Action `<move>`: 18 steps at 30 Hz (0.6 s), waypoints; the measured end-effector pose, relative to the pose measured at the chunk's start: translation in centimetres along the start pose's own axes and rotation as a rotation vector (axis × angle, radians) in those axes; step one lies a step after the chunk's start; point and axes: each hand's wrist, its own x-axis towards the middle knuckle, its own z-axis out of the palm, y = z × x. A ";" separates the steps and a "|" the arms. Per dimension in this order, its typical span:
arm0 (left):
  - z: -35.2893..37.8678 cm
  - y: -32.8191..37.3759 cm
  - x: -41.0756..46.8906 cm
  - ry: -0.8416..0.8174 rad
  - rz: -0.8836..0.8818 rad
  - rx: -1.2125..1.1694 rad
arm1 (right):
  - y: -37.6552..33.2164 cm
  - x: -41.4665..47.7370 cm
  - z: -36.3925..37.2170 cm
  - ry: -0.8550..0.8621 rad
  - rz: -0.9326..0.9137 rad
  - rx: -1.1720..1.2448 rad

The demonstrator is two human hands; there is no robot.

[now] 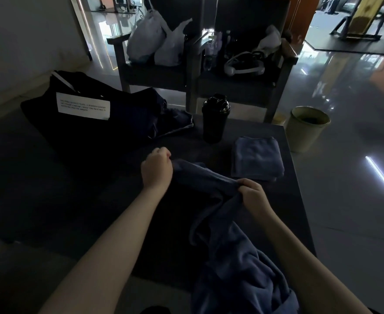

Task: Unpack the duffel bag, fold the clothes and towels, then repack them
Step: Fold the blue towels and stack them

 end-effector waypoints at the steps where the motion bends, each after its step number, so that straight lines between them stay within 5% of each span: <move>1: -0.7 -0.1 0.6 -0.013 -0.035 -0.076 | 0.2 0.1 -0.3 0.034 0.009 -0.043; 4: -2.2 0.2 1.7 -0.157 -0.015 -0.196 | -0.1 0.0 -0.4 0.086 0.034 -0.231; 10: 0.2 -0.2 -1.0 -0.695 0.123 0.016 | -0.1 -1.3 0.3 0.018 0.070 -0.559; 13: 2.7 -0.9 -2.1 -0.643 0.187 0.105 | 0.4 -1.8 0.1 -0.001 0.040 -0.732; 18: 2.4 -0.4 -1.3 -0.565 0.108 -0.114 | -0.2 -1.1 0.6 -0.015 -0.169 -0.777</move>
